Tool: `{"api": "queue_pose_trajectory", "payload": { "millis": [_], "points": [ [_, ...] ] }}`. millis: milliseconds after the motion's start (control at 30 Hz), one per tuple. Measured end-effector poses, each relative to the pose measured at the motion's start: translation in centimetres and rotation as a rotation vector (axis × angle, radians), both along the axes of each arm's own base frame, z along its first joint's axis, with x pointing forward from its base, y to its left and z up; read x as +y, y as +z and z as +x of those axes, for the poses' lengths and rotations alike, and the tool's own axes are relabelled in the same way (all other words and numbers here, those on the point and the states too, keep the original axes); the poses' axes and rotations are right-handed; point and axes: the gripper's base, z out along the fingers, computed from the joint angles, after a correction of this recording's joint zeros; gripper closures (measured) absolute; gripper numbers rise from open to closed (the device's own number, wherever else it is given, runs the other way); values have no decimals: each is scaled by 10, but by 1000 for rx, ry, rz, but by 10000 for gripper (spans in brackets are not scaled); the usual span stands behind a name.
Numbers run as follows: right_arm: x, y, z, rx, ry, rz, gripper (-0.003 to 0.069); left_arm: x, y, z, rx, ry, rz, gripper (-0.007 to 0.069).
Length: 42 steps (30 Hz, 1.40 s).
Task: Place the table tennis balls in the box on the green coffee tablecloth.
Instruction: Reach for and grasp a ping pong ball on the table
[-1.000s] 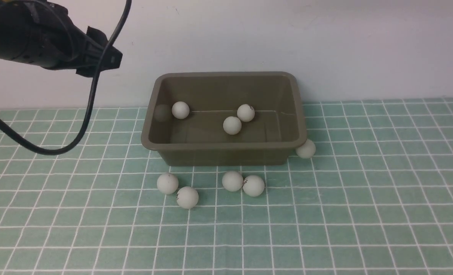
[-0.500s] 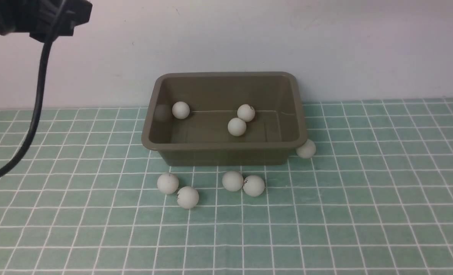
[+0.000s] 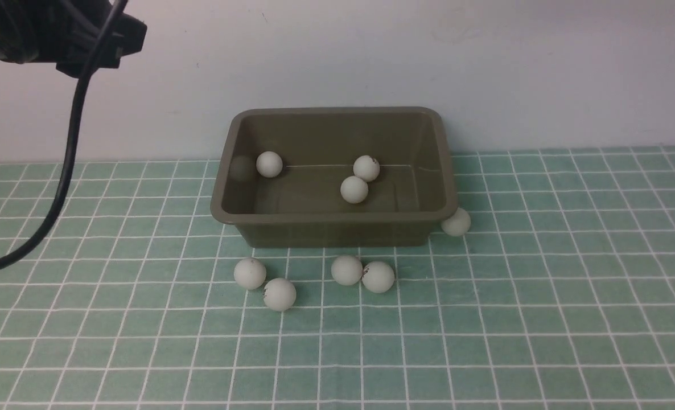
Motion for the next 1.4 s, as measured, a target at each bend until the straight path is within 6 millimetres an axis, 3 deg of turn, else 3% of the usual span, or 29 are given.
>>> {"api": "queue_pose_trajectory", "payload": {
  "millis": [133, 300, 433, 533, 733, 833, 1067, 1400],
  "points": [
    [-3, 15, -14, -38, -2, 6, 198, 0, 0, 0, 0, 0, 0, 230],
    [-8, 43, -44, -108, 8, 42, 198, 0, 0, 0, 3, -1, 0, 230],
    [-13, 62, -95, -125, 42, 103, 198, 0, 0, 0, 3, -2, 0, 230],
    [-15, 55, -118, -83, 58, 127, 207, 0, 0, 0, 4, -3, -5, 230],
    [-4, -4, -127, 146, 164, 152, 238, -2, 1, -1, 6, -9, -36, 230],
    [5, -58, -114, 271, 229, 156, 244, -3, 0, -1, 15, -14, -35, 230],
    [12, -153, -69, 226, 297, 54, 246, -3, -1, -2, 35, -24, -34, 230],
    [22, -212, -28, 312, 350, 81, 246, -4, -4, -4, 71, -42, -29, 230]
  ]
}}
